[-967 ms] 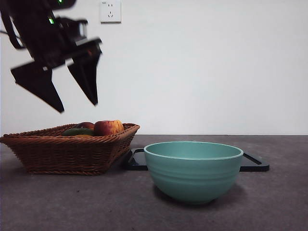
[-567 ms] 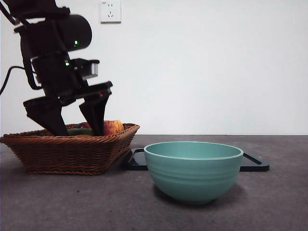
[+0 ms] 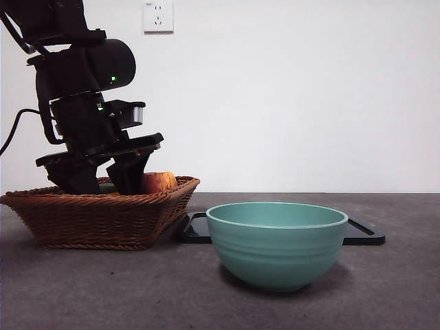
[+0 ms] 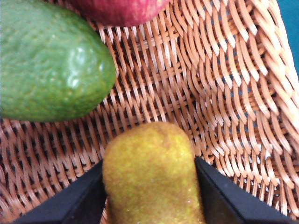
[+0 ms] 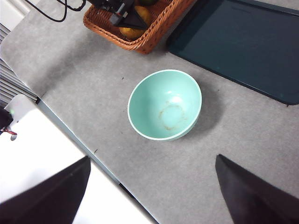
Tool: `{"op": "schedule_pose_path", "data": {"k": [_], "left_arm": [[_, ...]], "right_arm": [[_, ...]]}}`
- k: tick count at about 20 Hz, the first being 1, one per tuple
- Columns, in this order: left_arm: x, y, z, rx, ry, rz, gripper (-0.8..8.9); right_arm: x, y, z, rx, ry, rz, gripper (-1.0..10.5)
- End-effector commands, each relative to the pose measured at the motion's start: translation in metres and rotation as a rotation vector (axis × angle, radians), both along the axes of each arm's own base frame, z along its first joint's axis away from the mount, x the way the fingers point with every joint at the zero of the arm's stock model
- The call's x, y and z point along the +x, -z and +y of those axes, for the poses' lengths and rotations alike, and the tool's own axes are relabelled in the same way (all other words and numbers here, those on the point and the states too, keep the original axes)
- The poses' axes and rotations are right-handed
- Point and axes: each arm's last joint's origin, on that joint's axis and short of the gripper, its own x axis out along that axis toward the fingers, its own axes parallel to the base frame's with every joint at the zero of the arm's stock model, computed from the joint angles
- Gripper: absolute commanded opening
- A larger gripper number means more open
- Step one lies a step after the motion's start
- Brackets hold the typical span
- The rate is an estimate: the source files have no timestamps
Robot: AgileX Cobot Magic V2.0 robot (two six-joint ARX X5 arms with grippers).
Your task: Pick up the wifruite, put it on the bowl, pick up the plate, put it on desk
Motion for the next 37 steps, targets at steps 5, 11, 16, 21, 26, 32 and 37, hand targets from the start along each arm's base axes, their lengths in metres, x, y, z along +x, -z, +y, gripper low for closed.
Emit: {"op": "schedule_pose_path", "data": {"k": [5, 11, 16, 21, 26, 32, 37], "left_arm": [[-0.010, -0.032, 0.000, -0.021, 0.007, -0.056, 2.09], [-0.064, -0.104, -0.008, -0.120, 0.112, -0.211, 2.09], [-0.108, -0.127, -0.042, -0.178, 0.290, -0.267, 2.09], [-0.121, -0.105, -0.090, -0.188, 0.423, -0.225, 2.10], [-0.118, -0.066, -0.130, -0.161, 0.490, -0.175, 2.10], [-0.110, -0.014, -0.158, -0.102, 0.520, -0.101, 2.10], [-0.107, 0.010, -0.165, -0.062, 0.521, -0.064, 2.41]], "right_arm": [[0.001, -0.006, 0.001, 0.010, -0.002, -0.016, 4.3], [0.002, -0.006, 0.000, -0.006, 0.016, -0.028, 4.3], [0.002, -0.006, 0.001, -0.004, 0.016, -0.035, 4.3], [0.002, -0.006, 0.001, -0.004, 0.016, -0.035, 4.3], [0.002, -0.006, 0.001, -0.004, 0.016, -0.035, 4.3], [0.002, -0.006, 0.001, -0.004, 0.016, -0.035, 4.3], [0.002, -0.006, 0.001, -0.004, 0.016, -0.035, 4.3]]}}
